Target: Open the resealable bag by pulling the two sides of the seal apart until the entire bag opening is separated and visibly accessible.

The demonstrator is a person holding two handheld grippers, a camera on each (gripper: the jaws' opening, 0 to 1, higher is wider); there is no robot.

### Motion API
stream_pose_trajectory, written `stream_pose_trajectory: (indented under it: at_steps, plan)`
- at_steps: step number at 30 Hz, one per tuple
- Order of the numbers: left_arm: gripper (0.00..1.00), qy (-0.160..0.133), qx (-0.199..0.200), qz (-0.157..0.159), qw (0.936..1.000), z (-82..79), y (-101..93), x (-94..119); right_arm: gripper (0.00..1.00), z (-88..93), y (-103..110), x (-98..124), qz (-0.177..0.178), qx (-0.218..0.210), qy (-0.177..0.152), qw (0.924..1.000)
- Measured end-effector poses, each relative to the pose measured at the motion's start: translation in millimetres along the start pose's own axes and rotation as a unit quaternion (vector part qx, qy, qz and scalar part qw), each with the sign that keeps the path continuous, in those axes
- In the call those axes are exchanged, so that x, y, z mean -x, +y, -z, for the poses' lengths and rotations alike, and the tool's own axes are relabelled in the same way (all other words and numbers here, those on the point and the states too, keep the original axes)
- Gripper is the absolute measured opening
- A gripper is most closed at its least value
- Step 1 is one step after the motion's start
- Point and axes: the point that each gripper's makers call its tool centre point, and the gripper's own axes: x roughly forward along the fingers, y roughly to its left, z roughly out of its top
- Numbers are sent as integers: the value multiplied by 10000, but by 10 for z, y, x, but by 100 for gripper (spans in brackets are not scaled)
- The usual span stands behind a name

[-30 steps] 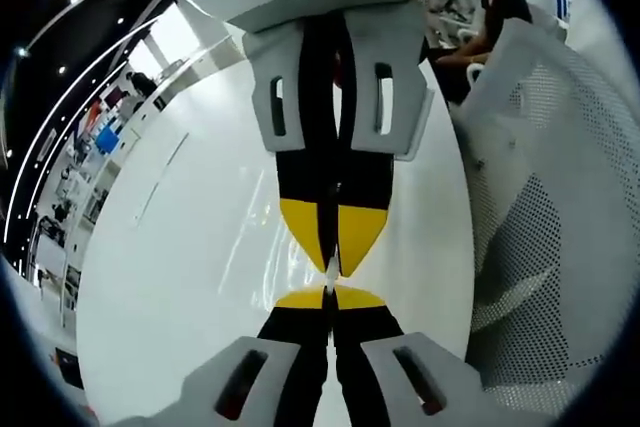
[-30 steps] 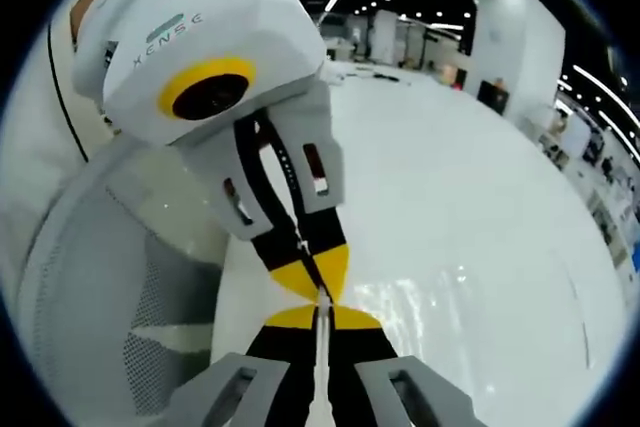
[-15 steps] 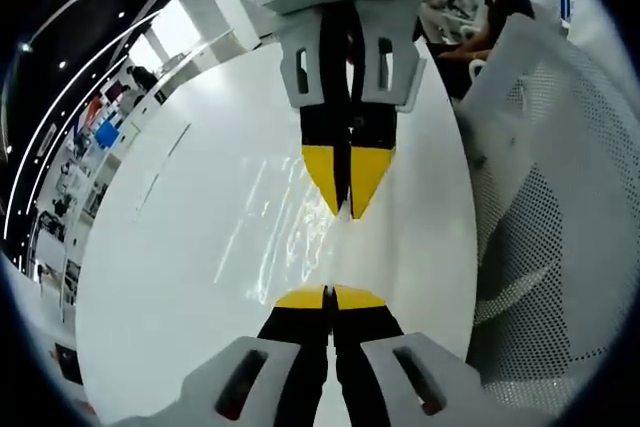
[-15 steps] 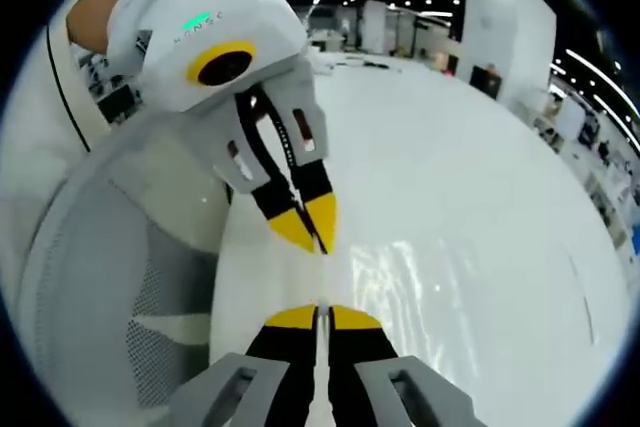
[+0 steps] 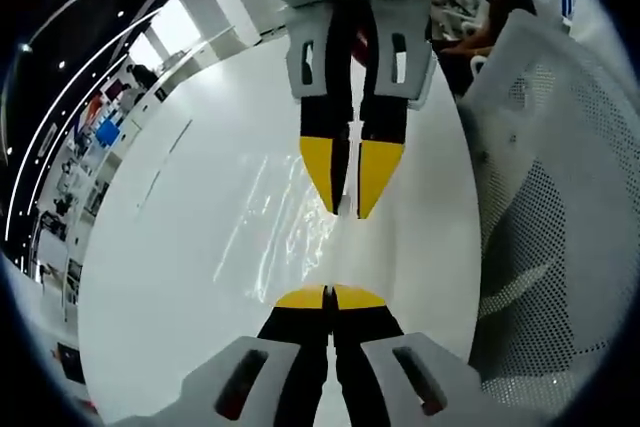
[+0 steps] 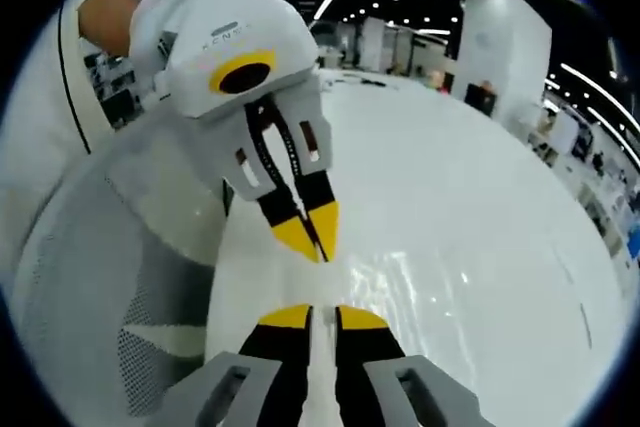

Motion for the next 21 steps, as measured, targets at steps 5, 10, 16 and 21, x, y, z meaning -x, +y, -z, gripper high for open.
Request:
stream_pose_trajectory:
  at_steps: [5,10,16,21]
  plan:
    - [0,-45,25,10,10000,-26,-16,13,1,35,18,-28,-33,42,105,9999]
    - [0,-76,50,14,10000,-40,-30,7,0,65,22,-34,-21,82,203,9998]
    - [0,2,-33,-15,10000,-13,-47,-25,0,113,11,-14,-7,-196,336,9992]
    - [0,53,111,-36,9999,74,9,6,0,266,-48,93,80,-230,455,9987]
